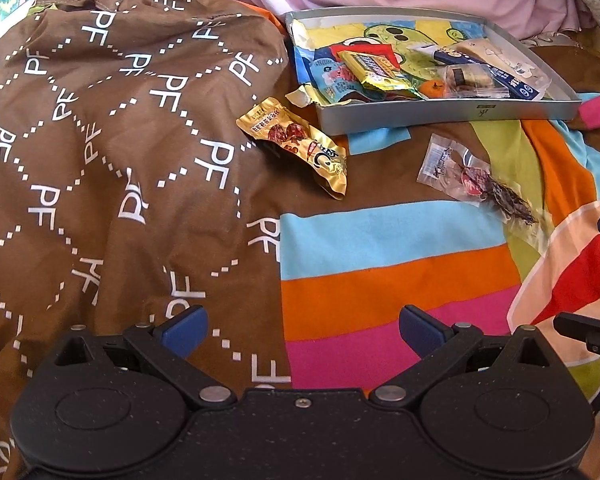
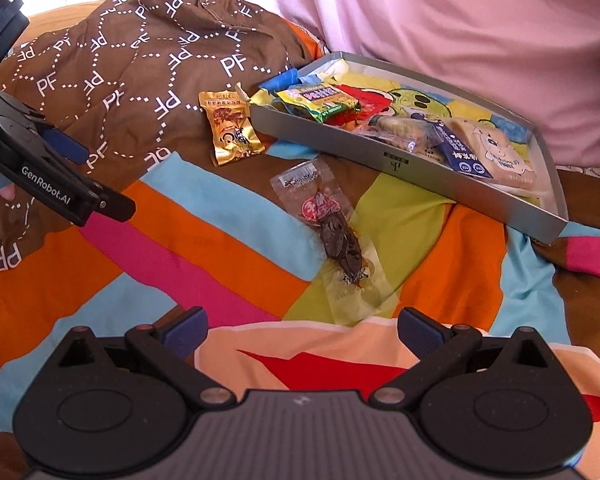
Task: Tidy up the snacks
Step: 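Grasp the gold snack pouch with the left tool while the right tool grasps the clear-wrapped meat snack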
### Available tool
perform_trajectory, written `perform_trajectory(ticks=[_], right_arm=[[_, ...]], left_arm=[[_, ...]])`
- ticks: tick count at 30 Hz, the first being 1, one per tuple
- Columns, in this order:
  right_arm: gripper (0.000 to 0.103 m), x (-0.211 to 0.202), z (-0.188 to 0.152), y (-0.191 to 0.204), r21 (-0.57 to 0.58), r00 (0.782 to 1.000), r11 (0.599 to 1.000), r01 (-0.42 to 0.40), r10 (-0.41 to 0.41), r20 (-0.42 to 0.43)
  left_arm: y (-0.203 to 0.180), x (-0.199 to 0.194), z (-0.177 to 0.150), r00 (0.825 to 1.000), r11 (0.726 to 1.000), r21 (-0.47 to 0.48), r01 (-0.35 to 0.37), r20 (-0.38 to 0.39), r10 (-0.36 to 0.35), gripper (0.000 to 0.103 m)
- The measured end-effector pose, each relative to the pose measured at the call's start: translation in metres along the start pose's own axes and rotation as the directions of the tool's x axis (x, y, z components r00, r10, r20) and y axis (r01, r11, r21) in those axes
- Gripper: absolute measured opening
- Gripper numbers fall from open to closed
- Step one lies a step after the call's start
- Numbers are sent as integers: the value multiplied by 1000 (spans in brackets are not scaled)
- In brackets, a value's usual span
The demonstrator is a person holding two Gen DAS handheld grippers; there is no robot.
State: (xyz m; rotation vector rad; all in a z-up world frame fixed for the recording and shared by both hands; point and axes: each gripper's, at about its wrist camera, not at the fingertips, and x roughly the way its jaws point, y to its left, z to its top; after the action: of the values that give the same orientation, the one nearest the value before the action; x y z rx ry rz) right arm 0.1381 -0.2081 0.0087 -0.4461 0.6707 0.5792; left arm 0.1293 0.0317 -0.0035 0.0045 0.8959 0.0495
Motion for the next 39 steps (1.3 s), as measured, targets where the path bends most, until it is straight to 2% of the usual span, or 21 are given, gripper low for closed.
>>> perform_trajectory(ticks=[4,10,14,22,27,30,37,39], right_arm=[[103,7,2,-2,9,1000,1000,3,-3,-6],[103,17,7,-4,-18,1000,1000,9,-8,17],[103,26,12,-7,-40,999,999,24,-23,40],[103,45,22,-12,-41,996,998,55,-52,71],[103,55,27,-12,-54,993,996,65,-59,106],[101,59,29,-11,-67,991,996,59,-50,126],[86,70,31,-10,-79,993,995,55,-46,112],[81,73,29,-9,-85,994,995,59,-51,100]], left_arm=[[1,5,7,1000,1000,10,-13,23,13,102],[-3,11,24,993,996,75,-42,114,33,102],[-5,18,43,987,998,60,-25,162,15,101],[-3,50,79,982,998,-56,-40,182,49,101],[2,66,94,987,984,-175,-2,158,30,100],[4,72,98,987,972,-233,19,159,19,92],[9,81,93,993,957,-290,24,117,10,60],[14,83,93,994,945,-326,28,112,9,57]])
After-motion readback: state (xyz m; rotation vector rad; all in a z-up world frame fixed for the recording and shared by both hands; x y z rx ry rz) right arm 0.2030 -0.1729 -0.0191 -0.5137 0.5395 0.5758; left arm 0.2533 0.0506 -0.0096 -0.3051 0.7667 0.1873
